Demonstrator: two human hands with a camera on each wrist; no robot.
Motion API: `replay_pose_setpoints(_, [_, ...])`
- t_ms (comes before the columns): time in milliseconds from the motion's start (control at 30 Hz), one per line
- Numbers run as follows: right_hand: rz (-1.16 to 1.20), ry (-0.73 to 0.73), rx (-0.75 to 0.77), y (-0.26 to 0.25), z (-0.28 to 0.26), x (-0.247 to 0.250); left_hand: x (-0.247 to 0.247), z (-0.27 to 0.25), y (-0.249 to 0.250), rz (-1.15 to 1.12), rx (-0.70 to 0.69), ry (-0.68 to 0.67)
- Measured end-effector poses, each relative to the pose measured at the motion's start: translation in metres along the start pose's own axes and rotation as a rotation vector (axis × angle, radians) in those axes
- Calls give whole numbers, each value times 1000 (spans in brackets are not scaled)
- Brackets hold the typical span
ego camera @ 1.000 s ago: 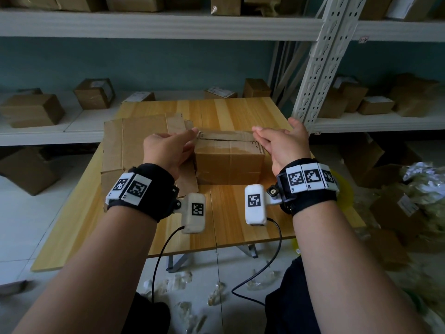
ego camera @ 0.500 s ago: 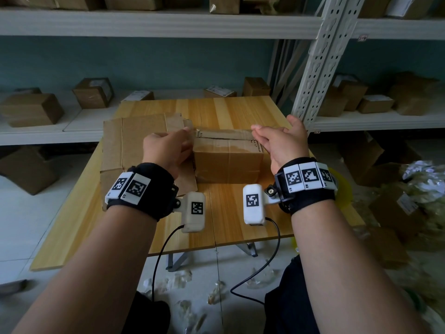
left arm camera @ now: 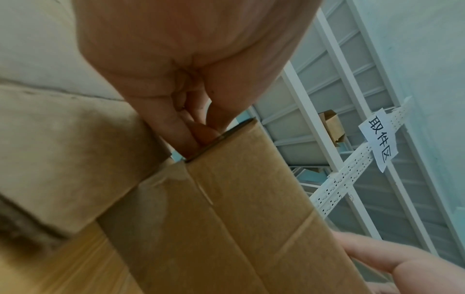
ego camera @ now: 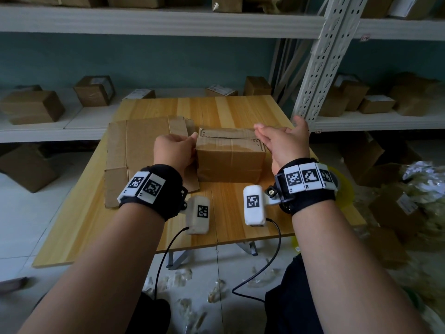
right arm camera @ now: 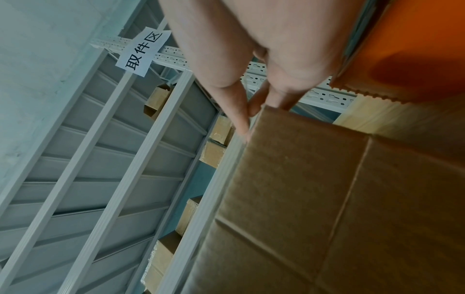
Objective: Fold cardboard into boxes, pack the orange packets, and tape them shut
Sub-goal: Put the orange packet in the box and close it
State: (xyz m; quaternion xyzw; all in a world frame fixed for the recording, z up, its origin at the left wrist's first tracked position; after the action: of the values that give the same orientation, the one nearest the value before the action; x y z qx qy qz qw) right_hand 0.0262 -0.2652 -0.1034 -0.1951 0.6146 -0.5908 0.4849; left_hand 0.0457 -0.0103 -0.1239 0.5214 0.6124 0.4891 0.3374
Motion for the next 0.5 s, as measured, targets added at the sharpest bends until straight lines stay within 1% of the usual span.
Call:
replay_pose_setpoints(100, [8,7,-2,0,-2,0,0,1,2,52,-20,15])
replay_pose_setpoints(267, [8,13,-15,-1,-4,2,0,1,4,138,3,13])
replay_pose_setpoints(400, [-25,9,-14,0,-3,4,0,5,3,223,16,-26])
replay_pose_setpoints(433, [-33,8,-14,1,-2,5,0,4,3,232,5,-41])
replay_pose_setpoints(500, [-38,5,-14,2,0,6,-2,-2,6,256,-63,-70])
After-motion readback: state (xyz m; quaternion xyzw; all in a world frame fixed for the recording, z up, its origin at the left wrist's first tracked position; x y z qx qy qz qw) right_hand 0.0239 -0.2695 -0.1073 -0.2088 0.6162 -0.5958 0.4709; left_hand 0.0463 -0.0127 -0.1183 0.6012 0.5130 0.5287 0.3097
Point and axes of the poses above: each hand's wrist, its own z-axis towards the middle knuckle, its own x-axis out of the back of the hand, y = z × x, the point moved 6 cm from there along z, towards the middle knuckle, and after that the axes turned 8 degrees about x, right-handed, at the moved point
